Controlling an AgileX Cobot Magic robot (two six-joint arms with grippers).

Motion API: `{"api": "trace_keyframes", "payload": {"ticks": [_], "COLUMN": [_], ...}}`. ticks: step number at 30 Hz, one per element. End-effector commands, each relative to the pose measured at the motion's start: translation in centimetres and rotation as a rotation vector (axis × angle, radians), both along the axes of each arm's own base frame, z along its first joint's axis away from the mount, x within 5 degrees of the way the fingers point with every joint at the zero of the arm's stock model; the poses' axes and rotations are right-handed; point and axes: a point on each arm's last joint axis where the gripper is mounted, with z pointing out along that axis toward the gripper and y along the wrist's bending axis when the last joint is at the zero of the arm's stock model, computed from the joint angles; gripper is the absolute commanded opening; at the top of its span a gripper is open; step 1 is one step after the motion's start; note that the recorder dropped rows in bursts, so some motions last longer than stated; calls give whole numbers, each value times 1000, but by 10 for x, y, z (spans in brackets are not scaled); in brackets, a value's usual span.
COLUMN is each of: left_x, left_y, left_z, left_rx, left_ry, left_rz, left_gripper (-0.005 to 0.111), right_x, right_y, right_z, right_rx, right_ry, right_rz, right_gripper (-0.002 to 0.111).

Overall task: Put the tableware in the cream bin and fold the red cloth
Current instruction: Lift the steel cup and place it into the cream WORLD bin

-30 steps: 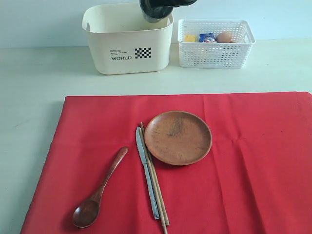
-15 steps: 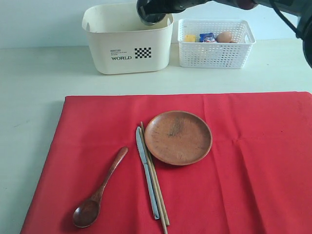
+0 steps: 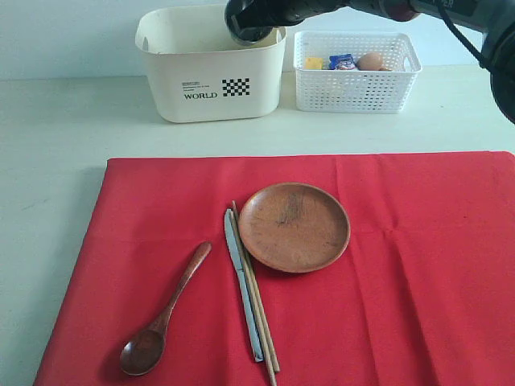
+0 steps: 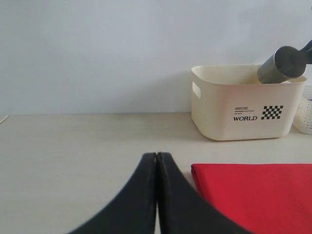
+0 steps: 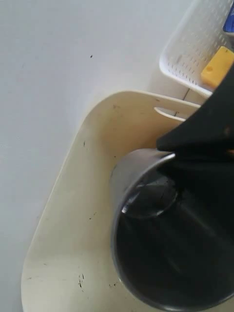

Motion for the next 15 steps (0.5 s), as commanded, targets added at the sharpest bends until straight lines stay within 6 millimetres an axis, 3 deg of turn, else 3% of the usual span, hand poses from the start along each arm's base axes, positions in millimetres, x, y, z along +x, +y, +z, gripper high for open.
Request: {"api": "trace_keyframes", "payload": {"ticks": [1, 6, 15], "left_x": [0, 0, 0], "left_y": [-1, -1, -1], "left_z": [-1, -1, -1], "left_rx": [-15, -15, -15], "left_ry": [-5, -5, -5], "left_rz": [-9, -9, -9], "left_gripper": [1, 1, 1], "right_x": [2, 2, 2], "right_y": [-2, -2, -1], "right_z": [7, 7, 8], "right_rx": [7, 7, 10], "right_ry": [-33, -33, -41], "right_rz": [-2, -2, 0], "right_gripper": [0, 4, 35]}}
